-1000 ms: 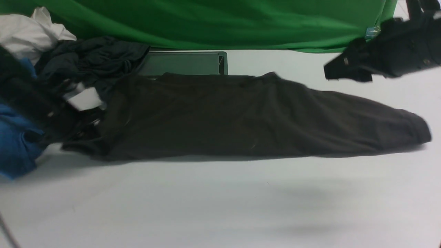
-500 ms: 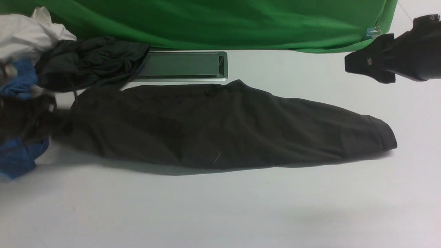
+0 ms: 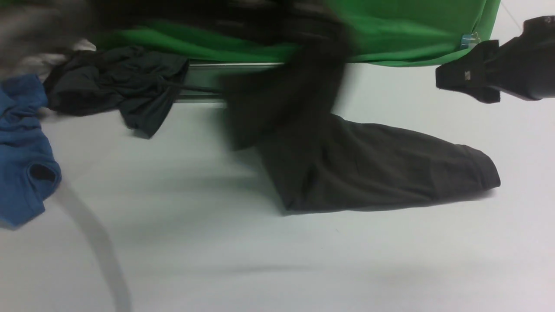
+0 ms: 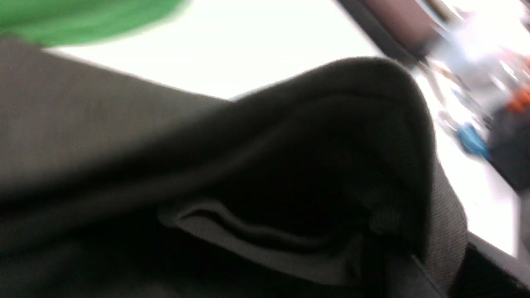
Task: Fold a long-sleeved shirt on a white desktop.
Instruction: 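Fold the garment over onto itself on the table with the left gripper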
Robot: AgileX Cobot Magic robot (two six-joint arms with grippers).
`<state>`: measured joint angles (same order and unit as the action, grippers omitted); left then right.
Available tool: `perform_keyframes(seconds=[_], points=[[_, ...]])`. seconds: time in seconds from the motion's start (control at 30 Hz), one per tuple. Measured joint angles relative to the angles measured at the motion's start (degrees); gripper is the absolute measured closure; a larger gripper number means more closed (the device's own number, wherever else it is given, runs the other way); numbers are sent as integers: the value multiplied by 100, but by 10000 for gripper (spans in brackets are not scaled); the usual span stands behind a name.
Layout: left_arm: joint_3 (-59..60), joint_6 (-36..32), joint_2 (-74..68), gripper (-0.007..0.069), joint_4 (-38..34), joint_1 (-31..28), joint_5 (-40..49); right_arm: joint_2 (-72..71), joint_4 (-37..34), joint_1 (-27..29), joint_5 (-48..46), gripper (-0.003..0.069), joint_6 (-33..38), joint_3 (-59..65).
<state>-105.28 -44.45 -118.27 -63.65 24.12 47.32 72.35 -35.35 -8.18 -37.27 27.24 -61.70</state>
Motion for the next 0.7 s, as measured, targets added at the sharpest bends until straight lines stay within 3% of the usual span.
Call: perform_keyframes(seconds=[0.03, 0.13, 0.2, 0.3, 0.4, 0.5, 0.63, 0.67, 0.7], points=[[0, 0, -72, 533, 0, 69, 1, -32, 11, 0, 0, 258, -15, 0], [-999, 151, -1322, 533, 163, 1069, -29, -412, 405, 0, 0, 258, -305, 0], [-1360, 381, -1792, 533, 403, 1337, -29, -621, 733, 0, 0, 258, -510, 0], [-1693, 756, -2303, 528, 753, 1548, -18, -864, 1132, 0, -11, 258, -749, 0], [-1861, 986, -2447, 473, 1049, 1581, -2, -1091, 1273, 0, -11, 258, -841, 4], [-1972, 1033, -2379, 372, 1163, 1549, 57, -1163, 1288, 0, 1, 258, -859, 4], [-2032, 1090, -2042, 141, 1625, 1483, 333, -1163, 1287, 0, 132, 258, -863, 4], [-2050, 1215, -1860, 43, 1944, 1430, 421, -1163, 1282, 0, 213, 258, -863, 4], [-2060, 1233, -1829, 33, 1994, 1420, 428, -1163, 1282, 0, 224, 258, -863, 4]])
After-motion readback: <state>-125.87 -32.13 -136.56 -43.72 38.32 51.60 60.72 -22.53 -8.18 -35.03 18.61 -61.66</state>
